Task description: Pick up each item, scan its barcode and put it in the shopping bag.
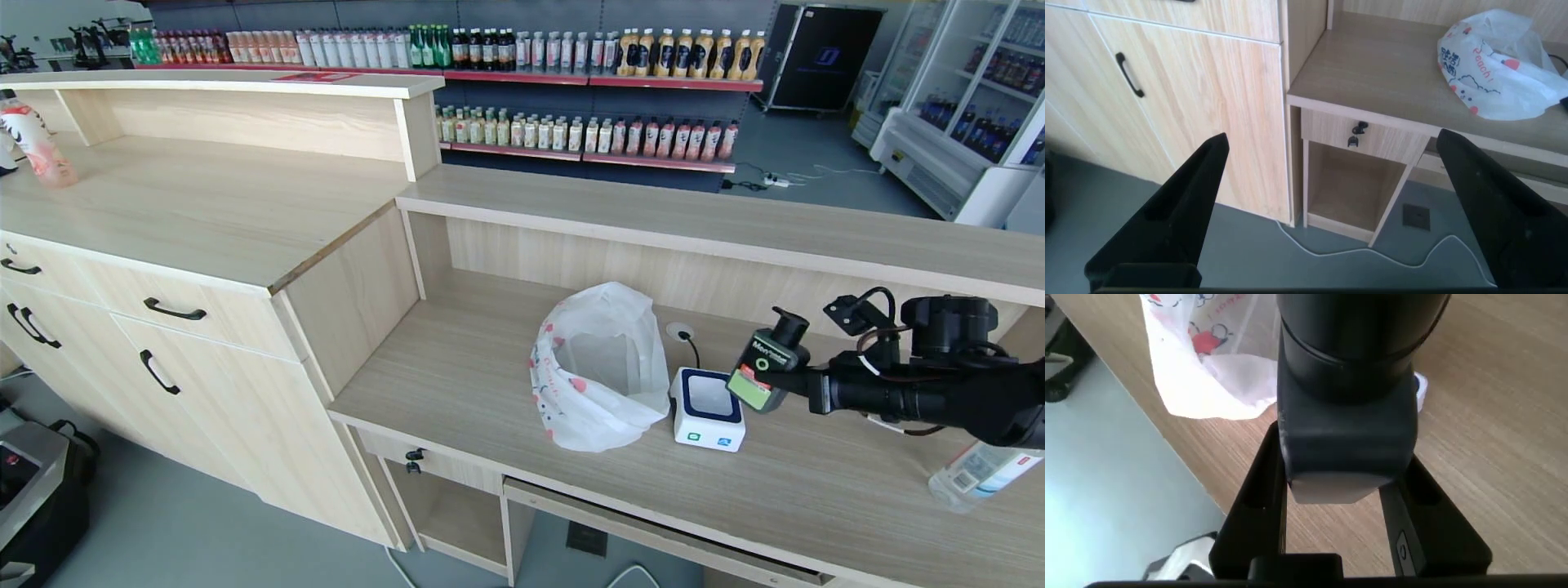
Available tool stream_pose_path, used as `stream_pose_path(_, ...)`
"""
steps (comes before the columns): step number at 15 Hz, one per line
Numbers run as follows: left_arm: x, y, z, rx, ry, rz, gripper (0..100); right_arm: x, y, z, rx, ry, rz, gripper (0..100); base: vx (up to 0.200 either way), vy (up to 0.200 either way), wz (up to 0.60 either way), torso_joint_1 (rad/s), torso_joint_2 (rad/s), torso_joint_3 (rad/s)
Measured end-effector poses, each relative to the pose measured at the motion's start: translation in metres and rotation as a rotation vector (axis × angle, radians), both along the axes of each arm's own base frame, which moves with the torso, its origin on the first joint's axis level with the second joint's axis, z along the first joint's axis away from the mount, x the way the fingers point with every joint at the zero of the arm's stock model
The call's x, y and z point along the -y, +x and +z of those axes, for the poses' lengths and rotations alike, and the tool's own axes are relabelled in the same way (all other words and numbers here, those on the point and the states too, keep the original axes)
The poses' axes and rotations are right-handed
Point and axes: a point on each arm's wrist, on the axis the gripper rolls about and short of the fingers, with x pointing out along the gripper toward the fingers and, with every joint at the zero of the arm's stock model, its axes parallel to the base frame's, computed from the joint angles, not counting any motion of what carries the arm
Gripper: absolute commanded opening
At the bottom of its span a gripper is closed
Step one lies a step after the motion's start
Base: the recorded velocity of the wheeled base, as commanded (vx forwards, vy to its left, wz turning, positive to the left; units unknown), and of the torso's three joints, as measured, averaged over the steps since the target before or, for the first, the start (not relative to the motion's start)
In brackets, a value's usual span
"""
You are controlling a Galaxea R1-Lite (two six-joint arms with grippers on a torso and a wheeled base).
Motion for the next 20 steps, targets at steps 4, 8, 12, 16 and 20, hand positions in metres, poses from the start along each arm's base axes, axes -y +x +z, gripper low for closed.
stream_pose_path(4, 0.000, 0.000, 0.000, 0.000, 0.000, 0.000, 100, 0.030, -0.071, 0.044, 0.206, -0.418, -0.152, 0, 0.000, 0.000, 0.00, 0.000, 0.00, 0.000)
stream_pose_path(8, 0.000, 0.000, 0.000, 0.000, 0.000, 0.000, 100, 0.030, -0.113, 0.070, 0.375, -0.505, -0.290, 0, 0.000, 0.000, 0.60, 0.001, 0.00, -0.001)
stream_pose_path(12, 0.000, 0.000, 0.000, 0.000, 0.000, 0.000, 100, 0.015, -0.101, 0.074, 0.367, -0.469, -0.400, 0, 0.000, 0.000, 0.60, 0.002, 0.00, 0.004)
stream_pose_path(16, 0.000, 0.000, 0.000, 0.000, 0.000, 0.000, 100, 0.002, -0.077, 0.060, 0.302, -0.370, -0.391, 0, 0.000, 0.000, 0.15, 0.002, 0.00, 0.001)
stream_pose_path(20, 0.000, 0.000, 0.000, 0.000, 0.000, 0.001, 100, 0.007, -0.048, 0.030, 0.219, -0.306, -0.409, 0, 0.000, 0.000, 0.00, 0.000, 0.00, 0.000)
